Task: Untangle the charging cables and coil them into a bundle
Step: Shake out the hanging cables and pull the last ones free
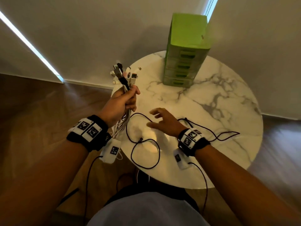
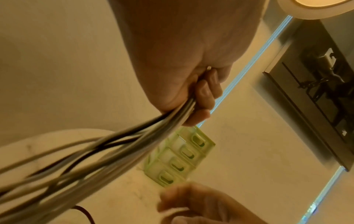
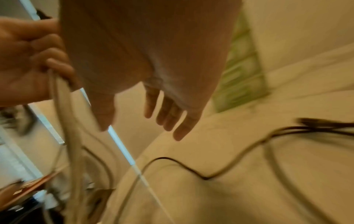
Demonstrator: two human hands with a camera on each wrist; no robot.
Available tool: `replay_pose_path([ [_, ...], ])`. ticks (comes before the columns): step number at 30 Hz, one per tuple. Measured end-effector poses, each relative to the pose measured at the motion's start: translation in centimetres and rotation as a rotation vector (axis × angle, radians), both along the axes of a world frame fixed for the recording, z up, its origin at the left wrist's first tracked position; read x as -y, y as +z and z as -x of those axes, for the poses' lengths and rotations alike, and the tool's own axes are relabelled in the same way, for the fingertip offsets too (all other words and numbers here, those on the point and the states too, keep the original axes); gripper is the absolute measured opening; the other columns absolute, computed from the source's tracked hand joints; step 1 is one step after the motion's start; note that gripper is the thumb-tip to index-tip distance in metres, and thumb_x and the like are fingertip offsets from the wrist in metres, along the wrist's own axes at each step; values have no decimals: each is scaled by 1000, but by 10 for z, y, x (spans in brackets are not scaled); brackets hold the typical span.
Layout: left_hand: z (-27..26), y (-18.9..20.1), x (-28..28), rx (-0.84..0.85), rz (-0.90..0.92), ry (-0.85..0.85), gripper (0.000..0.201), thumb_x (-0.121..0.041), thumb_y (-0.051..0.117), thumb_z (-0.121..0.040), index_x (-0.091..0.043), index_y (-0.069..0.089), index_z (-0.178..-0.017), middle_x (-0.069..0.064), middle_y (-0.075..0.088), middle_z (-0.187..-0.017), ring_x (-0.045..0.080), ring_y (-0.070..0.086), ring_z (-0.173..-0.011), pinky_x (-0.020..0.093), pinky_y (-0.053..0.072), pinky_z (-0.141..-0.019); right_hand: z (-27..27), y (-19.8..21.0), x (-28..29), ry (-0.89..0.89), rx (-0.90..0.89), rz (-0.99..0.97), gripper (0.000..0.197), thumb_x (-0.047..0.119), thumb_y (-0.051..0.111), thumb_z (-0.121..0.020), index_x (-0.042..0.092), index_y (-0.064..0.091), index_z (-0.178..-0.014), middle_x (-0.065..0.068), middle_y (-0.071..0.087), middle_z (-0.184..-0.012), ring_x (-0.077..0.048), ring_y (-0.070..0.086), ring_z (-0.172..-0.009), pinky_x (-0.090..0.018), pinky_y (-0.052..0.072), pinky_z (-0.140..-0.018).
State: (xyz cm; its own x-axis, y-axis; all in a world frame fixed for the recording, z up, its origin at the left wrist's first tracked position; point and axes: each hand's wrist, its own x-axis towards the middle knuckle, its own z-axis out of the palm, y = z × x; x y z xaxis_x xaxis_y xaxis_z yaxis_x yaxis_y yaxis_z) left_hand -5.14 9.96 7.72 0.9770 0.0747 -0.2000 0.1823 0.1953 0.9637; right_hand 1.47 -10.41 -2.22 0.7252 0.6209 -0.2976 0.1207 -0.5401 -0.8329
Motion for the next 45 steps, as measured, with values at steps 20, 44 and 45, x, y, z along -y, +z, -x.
replay_pose_path([
  [20,-37,-22,105,-131,137,-22,13,-21,46,-107,-16,52,-96,-10,33,-59,8,28,-52,26,37,-61,-2,-44,143,-635,-176,84,21,32,54,-100,14,62,-91,-11,70,-84,-27,67,-77,-51,57,-84],
  [44,-68,-13,134,-37,-296,175,29,-51,44,-98,-25,56,-105,-3,57,-75,20,57,-75,44,49,-77,-31,92,69,32,383,-89,19,33,45,-106,19,56,-102,22,55,-75,10,55,-68,-11,38,-64],
  [45,-69,-13,132,-16,-303,187,29,-47,42,-101,-21,55,-105,1,56,-76,21,56,-73,44,48,-75,-31,91,69,53,353,-70,23,37,42,-107,22,57,-98,18,58,-75,6,56,-69,-16,41,-67],
])
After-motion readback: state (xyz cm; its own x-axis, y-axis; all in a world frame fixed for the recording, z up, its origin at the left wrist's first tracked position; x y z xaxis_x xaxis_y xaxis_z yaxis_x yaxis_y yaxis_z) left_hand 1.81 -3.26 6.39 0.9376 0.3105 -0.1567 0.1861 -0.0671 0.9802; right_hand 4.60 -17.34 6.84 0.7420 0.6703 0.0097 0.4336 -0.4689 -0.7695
